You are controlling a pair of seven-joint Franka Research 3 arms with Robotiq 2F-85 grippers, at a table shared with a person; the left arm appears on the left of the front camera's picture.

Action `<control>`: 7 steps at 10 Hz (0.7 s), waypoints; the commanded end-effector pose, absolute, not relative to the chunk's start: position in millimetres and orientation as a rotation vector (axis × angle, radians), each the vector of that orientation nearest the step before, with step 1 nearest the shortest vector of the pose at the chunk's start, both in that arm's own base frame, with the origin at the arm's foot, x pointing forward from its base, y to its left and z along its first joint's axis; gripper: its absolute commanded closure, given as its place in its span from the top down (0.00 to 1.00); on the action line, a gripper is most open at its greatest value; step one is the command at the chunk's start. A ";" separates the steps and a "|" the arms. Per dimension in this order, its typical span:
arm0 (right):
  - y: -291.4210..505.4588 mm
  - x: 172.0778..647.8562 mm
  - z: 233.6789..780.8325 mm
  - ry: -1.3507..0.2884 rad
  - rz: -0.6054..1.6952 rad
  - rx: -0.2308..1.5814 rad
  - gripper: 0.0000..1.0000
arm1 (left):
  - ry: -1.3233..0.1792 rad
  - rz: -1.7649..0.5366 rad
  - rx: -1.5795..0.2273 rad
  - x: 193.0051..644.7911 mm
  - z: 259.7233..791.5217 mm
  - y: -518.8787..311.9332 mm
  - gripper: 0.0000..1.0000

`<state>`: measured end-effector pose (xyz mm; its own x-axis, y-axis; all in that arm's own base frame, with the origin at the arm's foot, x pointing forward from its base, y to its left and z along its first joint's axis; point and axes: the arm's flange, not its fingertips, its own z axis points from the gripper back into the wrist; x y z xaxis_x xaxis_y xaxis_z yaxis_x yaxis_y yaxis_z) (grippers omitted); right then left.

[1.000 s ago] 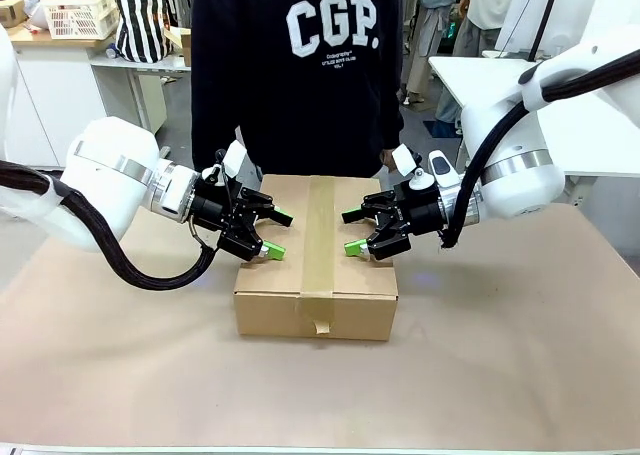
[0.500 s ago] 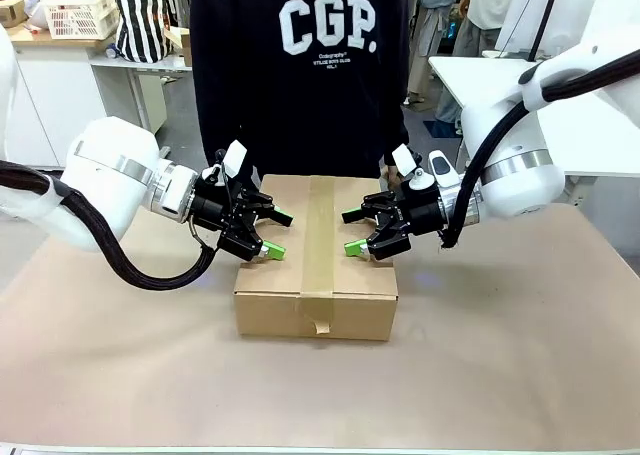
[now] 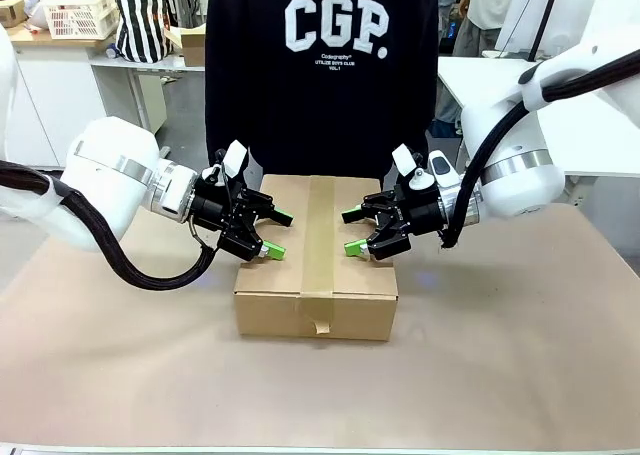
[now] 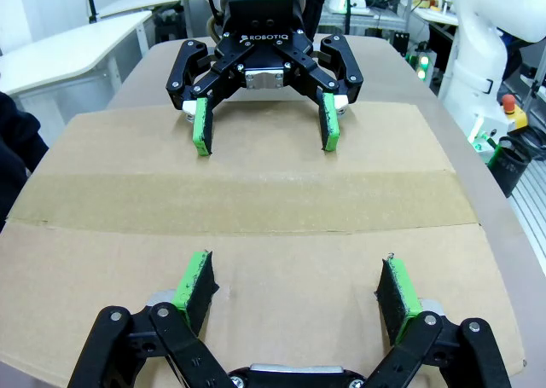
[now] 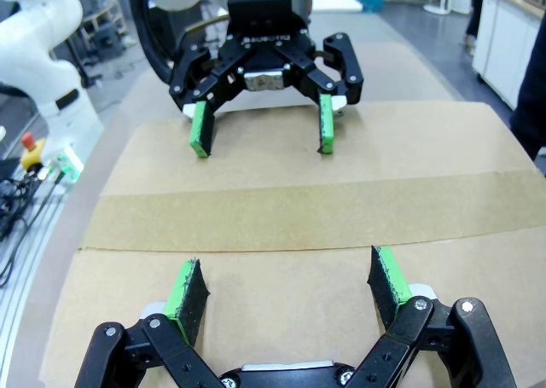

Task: Pack the gift set into the box.
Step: Press and hold the closed box until the human finishes sealing it.

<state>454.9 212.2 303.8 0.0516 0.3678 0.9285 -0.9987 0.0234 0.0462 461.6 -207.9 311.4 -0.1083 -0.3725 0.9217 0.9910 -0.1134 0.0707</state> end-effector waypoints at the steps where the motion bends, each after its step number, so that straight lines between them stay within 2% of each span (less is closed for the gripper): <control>1: 212.1 454.1 301.9 -0.896 1.318 0.937 1.00 | -0.930 -1.501 -0.940 460.6 310.3 -208.2 1.00; 5: 212.2 454.9 303.8 -0.900 1.318 0.941 1.00 | -0.932 -1.506 -0.939 461.6 311.4 -207.9 1.00; 7: 205.2 446.2 345.9 -0.706 1.238 1.101 1.00 | -0.810 -1.426 -1.008 452.1 357.7 -185.2 1.00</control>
